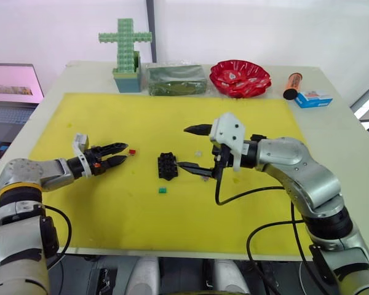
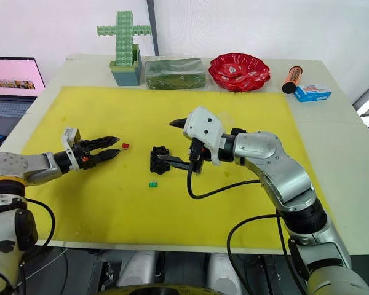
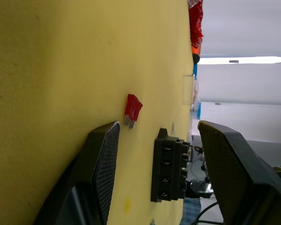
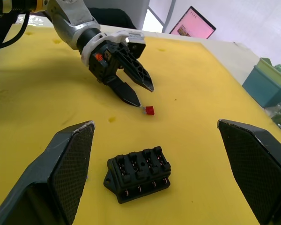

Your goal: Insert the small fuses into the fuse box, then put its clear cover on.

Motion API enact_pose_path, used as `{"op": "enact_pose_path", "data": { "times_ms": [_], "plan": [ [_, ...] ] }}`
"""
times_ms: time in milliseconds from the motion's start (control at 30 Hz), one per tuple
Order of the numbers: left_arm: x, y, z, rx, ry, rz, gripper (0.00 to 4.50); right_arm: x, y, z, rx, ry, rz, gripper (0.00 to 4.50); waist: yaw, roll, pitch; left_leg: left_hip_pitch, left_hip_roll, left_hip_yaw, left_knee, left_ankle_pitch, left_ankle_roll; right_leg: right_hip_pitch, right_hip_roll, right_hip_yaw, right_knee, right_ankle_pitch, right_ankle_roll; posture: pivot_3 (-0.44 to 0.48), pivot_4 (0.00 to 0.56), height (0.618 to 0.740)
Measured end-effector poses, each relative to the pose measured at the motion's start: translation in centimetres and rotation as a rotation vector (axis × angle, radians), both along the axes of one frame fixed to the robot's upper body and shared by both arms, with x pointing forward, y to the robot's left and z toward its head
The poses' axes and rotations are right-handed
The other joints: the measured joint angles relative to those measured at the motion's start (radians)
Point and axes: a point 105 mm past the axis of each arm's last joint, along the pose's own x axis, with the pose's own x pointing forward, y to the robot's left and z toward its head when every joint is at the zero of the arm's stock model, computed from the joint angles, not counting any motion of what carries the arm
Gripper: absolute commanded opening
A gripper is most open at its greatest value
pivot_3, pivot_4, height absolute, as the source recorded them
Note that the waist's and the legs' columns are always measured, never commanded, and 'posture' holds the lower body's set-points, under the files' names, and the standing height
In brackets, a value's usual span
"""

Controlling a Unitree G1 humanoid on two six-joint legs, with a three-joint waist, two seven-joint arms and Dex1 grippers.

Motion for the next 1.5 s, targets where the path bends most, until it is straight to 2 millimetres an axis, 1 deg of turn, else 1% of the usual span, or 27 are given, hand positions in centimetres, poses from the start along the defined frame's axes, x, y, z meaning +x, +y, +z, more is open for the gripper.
{"op": "enact_pose_path", "data": {
  "times_ms": [267,467,667,767,900,933,967,1000,1233,1333,1400,1433,1467,1500],
  "plan": [
    [0.9,-0.9,0.0,0.017,-0.015,-0.023,2.83,0.1,-0.2,0.1,0.005,0.0,-0.006,4.5,0.002,0.0,0.0,0.0,0.0,-0.001,0.001,0.0,0.0,0.001,0.0,0.0,0.0,0.0,0.0,0.0,0.15,0.74],
    [1.1,-1.4,0.2,0.034,-0.029,-0.054,2.83,0.1,-0.2,0.0,0.005,0.016,-0.012,4.5,0.002,0.0,0.0,0.0,0.0,0.0,0.001,0.0,0.0,0.001,0.0,0.0,0.0,0.0,0.0,0.0,0.15,0.74],
    [1.3,-1.6,-0.3,0.068,-0.042,-0.068,2.83,0.2,-0.2,0.0,0.006,0.017,-0.018,4.5,0.002,0.0,0.0,0.0,0.0,-0.001,0.001,0.0,0.0,0.001,0.0,0.0,0.0,0.0,0.0,0.0,0.15,0.74],
    [1.3,-1.5,-0.6,0.088,-0.049,-0.069,2.24,-0.1,-0.1,0.1,0.007,0.008,-0.014,4.5,0.002,0.0,0.0,0.0,0.0,-0.001,0.001,0.0,0.0,0.001,0.0,0.0,0.0,0.0,0.0,0.0,0.15,0.74],
    [1.2,-1.4,-1.1,0.106,-0.048,-0.066,0.88,-0.2,-0.1,0.1,0.007,0.005,-0.009,4.5,-0.002,0.0,0.0,0.0,0.0,-0.001,0.001,0.0,0.0,0.001,0.0,0.0,0.0,0.0,0.0,0.0,0.15,0.74],
    [1.1,-1.4,-1.1,0.108,-0.05,-0.068,0.47,-0.2,-0.1,0.1,0.007,0.004,-0.009,4.5,-0.002,0.0,0.0,0.001,0.0,0.0,0.001,0.0,0.0,0.001,0.0,0.0,0.0,0.0,0.0,0.0,0.15,0.74],
    [1.1,-1.4,-1.1,0.111,-0.054,-0.07,0.19,-0.2,-0.1,0.1,0.007,0.004,-0.009,4.5,-0.003,0.001,0.0,0.001,0.0,0.0,0.001,0.0,0.0,0.001,0.0,0.0,0.001,0.0,0.001,0.0,0.15,0.74],
    [1.0,-1.4,-1.1,0.112,-0.059,-0.071,0.03,-0.2,-0.1,0.1,0.007,0.004,-0.01,4.5,-0.004,0.001,-0.001,0.001,0.0,0.0,0.0,0.0,0.0,0.001,0.0,0.0,0.001,0.0,0.001,0.0,0.15,0.74],
    [0.2,-0.7,-1.3,0.118,-0.065,-0.06,0.03,-0.2,-0.1,0.1,0.007,0.005,-0.009,4.5,-0.019,0.002,-0.001,0.002,0.0,0.0,-0.002,0.0,0.0,0.001,0.0,0.0,0.002,0.0,0.001,0.0,0.15,0.74],
    [-0.7,-0.5,-0.8,0.124,-0.081,-0.073,0.03,-0.1,-0.1,0.0,0.014,0.022,-0.011,4.5,-0.031,0.002,-0.001,0.002,0.0,0.0,-0.003,0.0,0.0,0.0,0.0,0.0,0.002,0.0,0.001,0.0,0.15,0.74],
    [-1.7,-0.9,-0.5,0.148,-0.109,-0.115,0.03,0.3,-0.4,0.0,0.039,0.058,-0.028,4.5,-0.032,0.001,-0.001,0.001,0.001,0.0,-0.003,0.0,0.0,-0.001,0.0,0.001,0.001,0.0,0.001,0.0,0.15,0.74],
    [-2.4,-1.4,-0.1,0.154,-0.132,-0.147,0.03,0.6,-0.6,0.2,0.079,0.091,-0.047,4.5,-0.033,0.001,0.0,0.0,0.001,0.0,-0.003,0.0,0.0,-0.001,0.0,0.001,0.001,0.0,0.001,0.0,0.15,0.74],
    [-3.0,-1.9,0.5,0.153,-0.164,-0.179,0.03,0.9,-0.7,0.5,0.119,0.117,-0.063,4.5,-0.031,0.0,0.0,0.0,0.001,0.0,-0.003,0.0,0.0,-0.001,0.0,0.001,0.001,0.0,0.001,0.0,0.15,0.74],
    [-3.8,-3.0,1.5,0.134,-0.239,-0.217,0.03,1.3,-0.9,0.8,0.165,0.15,-0.084,4.5,-0.03,0.0,0.0,0.0,0.001,0.0,-0.003,0.0,0.0,-0.002,-0.001,0.001,0.001,0.0,0.001,0.0,0.15,0.74]
  ]
}}
